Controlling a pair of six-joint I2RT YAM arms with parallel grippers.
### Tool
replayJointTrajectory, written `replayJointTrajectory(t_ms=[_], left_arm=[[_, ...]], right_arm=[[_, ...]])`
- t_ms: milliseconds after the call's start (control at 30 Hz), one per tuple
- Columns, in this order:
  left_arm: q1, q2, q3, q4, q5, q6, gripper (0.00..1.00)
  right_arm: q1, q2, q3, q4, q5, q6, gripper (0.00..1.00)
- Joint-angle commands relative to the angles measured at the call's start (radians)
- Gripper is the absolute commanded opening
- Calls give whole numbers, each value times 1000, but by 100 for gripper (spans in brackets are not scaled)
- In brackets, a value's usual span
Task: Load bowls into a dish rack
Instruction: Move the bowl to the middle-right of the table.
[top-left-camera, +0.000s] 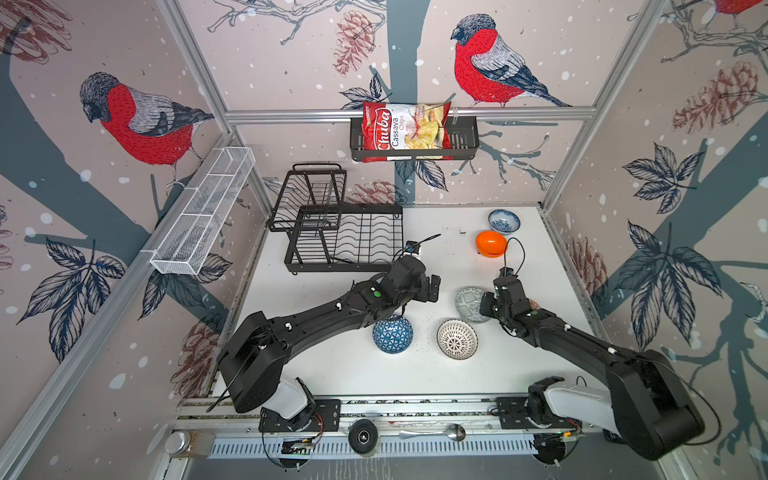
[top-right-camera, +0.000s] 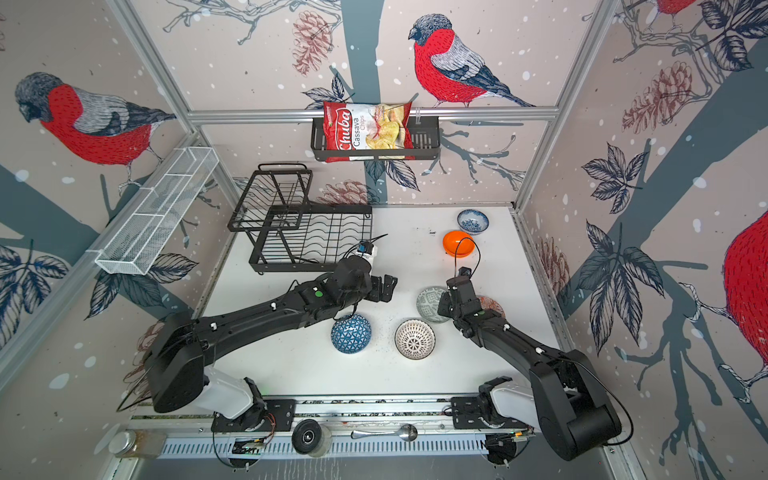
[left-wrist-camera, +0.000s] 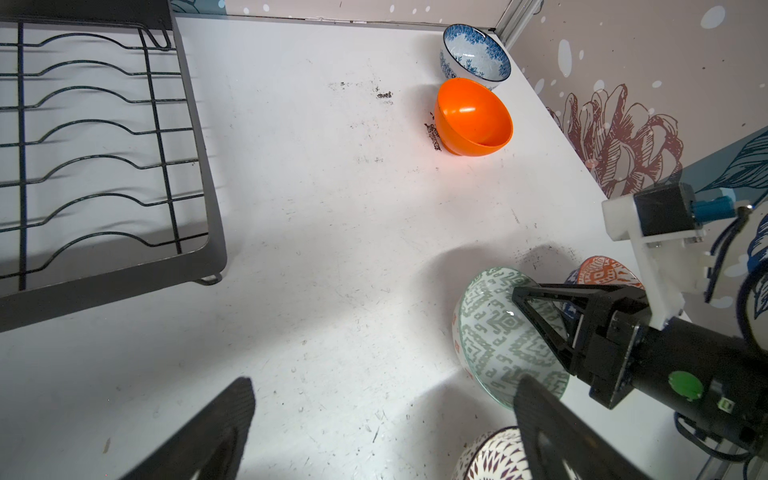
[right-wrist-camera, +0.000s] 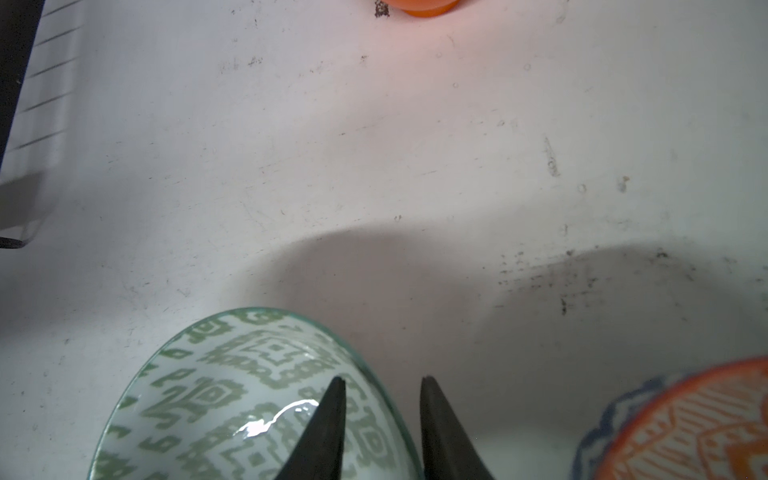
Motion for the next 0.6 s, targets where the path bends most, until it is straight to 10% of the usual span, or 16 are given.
replayJointTrajectory(t_ms=[0,567], left_arm=[[2,-9,-1,25,0,5,98],[13,-45,8,14,-24,27,97]], right_arm=[[3,17,14,25,5,7,24],[-285,115,129,31,35,39,1]])
